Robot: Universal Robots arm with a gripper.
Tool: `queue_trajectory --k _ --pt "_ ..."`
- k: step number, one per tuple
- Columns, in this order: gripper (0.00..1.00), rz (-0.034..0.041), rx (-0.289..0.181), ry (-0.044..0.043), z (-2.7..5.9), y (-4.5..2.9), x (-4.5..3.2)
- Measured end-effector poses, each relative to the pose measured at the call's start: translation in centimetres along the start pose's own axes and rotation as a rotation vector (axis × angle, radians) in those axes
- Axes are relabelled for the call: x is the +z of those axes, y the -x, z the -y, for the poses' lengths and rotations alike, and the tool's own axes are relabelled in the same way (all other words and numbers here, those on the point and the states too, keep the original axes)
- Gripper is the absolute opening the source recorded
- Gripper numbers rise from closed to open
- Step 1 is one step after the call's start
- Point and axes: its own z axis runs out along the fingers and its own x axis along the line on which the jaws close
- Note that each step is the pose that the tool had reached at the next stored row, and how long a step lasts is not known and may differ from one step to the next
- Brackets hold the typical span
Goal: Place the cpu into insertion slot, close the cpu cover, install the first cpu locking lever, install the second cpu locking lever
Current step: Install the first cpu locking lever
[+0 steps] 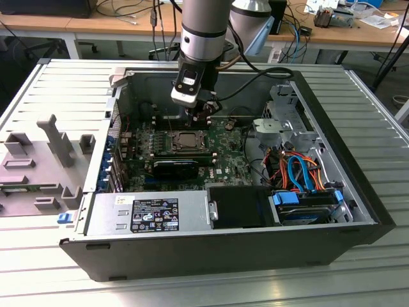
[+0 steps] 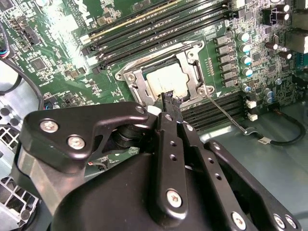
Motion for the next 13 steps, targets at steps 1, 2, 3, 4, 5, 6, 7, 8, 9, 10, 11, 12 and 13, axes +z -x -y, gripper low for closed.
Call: queue_trajectory --k 1,2,3,4,5,6,7,8,9,10,11,12,13 --pt "0.11 0.0001 -0.003 -0.0002 0.00 0.00 0.00" --pt "0.11 0.0002 -0.009 -0.0004 0.00 0.00 0.00" --pt "0.11 0.0004 -0.014 -0.0007 0.00 0.00 0.00" --pt "0.11 0.0004 -0.018 -0.0010 0.00 0.00 0.00" --pt "0.11 0.0005 -0.024 -0.0013 0.00 0.00 0.00" --pt "0.11 0.0006 -0.027 -0.0015 0.00 0.00 0.00" --pt "0.11 0.0007 -0.031 -0.0017 0.00 0.00 0.00" --pt "0.11 0.0008 -0.035 -0.0019 0.00 0.00 0.00" --pt "0.11 0.0009 -0.040 -0.0021 0.00 0.00 0.00" --pt "0.11 0.0010 -0.046 -0.0025 0.00 0.00 0.00" --pt "0.11 0.0011 -0.051 -0.0027 0.00 0.00 0.00" --pt "0.11 0.0013 -0.060 -0.0032 0.00 0.00 0.00" --pt "0.11 0.0015 -0.067 -0.0036 0.00 0.00 0.00"
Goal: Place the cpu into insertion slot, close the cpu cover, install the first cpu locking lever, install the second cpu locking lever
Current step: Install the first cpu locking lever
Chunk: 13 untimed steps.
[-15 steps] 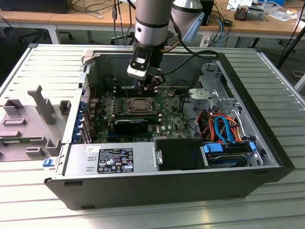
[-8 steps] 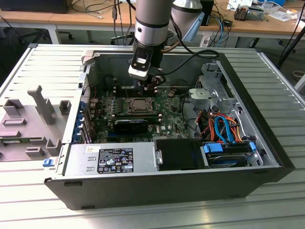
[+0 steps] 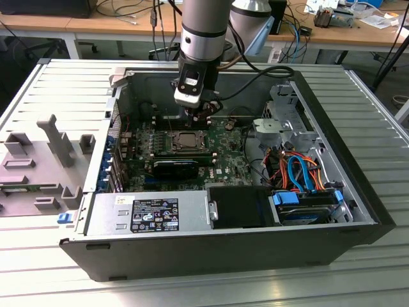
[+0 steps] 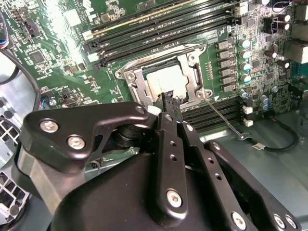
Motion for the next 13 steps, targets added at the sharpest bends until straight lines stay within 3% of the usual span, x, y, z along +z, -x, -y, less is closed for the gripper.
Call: queue_trajectory --k 13 --pt "0.11 0.0012 -0.051 -0.0028 0.00 0.00 0.00"
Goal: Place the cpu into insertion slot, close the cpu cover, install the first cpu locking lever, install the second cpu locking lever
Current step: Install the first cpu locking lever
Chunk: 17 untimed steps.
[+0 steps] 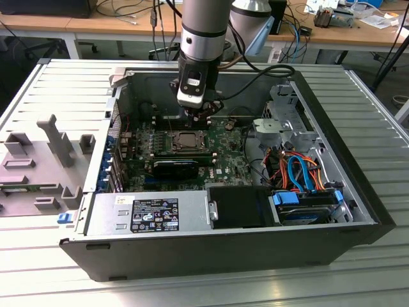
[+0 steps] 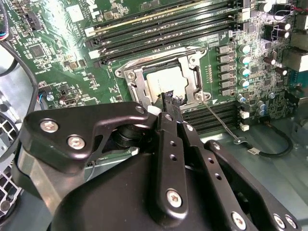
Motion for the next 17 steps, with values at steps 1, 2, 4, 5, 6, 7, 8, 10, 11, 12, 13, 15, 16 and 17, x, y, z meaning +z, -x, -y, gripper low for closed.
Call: queue_trajectory --k 1,2,4,5,6,7,8,10,11,12,13,15,16,17 --pt "0.11 0.0000 -0.002 -0.0001 0.00 0.00 0.00" --pt "0.11 0.0001 -0.005 -0.0003 0.00 0.00 0.00" --pt "0.11 0.0003 -0.011 -0.0005 0.00 0.00 0.00" --pt "0.11 0.0004 -0.013 -0.0006 0.00 0.00 0.00" --pt "0.11 0.0007 -0.032 -0.0016 0.00 0.00 0.00" --pt "0.11 0.0010 -0.045 -0.0024 0.00 0.00 0.00" --pt "0.11 0.0011 -0.049 -0.0026 0.00 0.00 0.00" --pt "0.11 0.0013 -0.057 -0.0029 0.00 0.00 0.00" --pt "0.11 0.0014 -0.061 -0.0031 0.00 0.00 0.00" --pt "0.11 0.0014 -0.063 -0.0033 0.00 0.00 0.00" --pt "0.11 0.0015 -0.066 -0.0035 0.00 0.00 0.00" --pt "0.11 0.0016 -0.073 -0.0039 0.00 0.00 0.00" --pt "0.11 0.0018 -0.078 -0.0041 0.00 0.00 0.00" --pt "0.11 0.0018 -0.081 -0.0043 0.00 0.00 0.00"
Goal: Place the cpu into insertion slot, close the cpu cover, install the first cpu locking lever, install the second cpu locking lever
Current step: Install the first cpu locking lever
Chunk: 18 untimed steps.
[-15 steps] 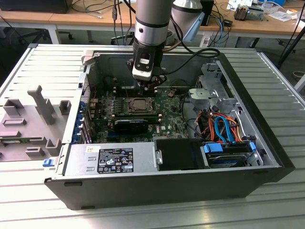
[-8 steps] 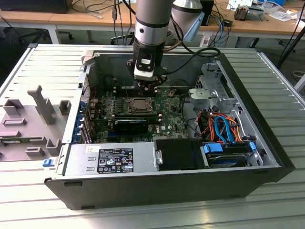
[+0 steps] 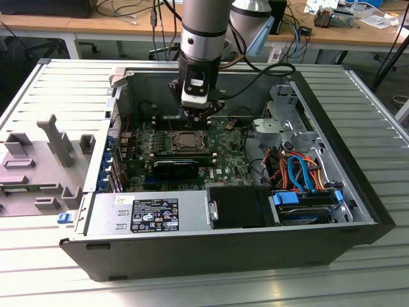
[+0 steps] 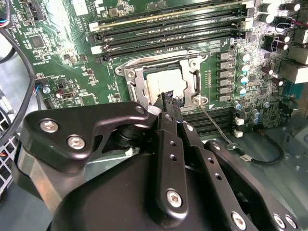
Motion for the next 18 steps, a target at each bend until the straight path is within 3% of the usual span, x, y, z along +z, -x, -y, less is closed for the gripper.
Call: queue_trajectory --k 18 --pt "0.11 0.0012 -0.054 -0.0029 0.00 0.00 0.00"
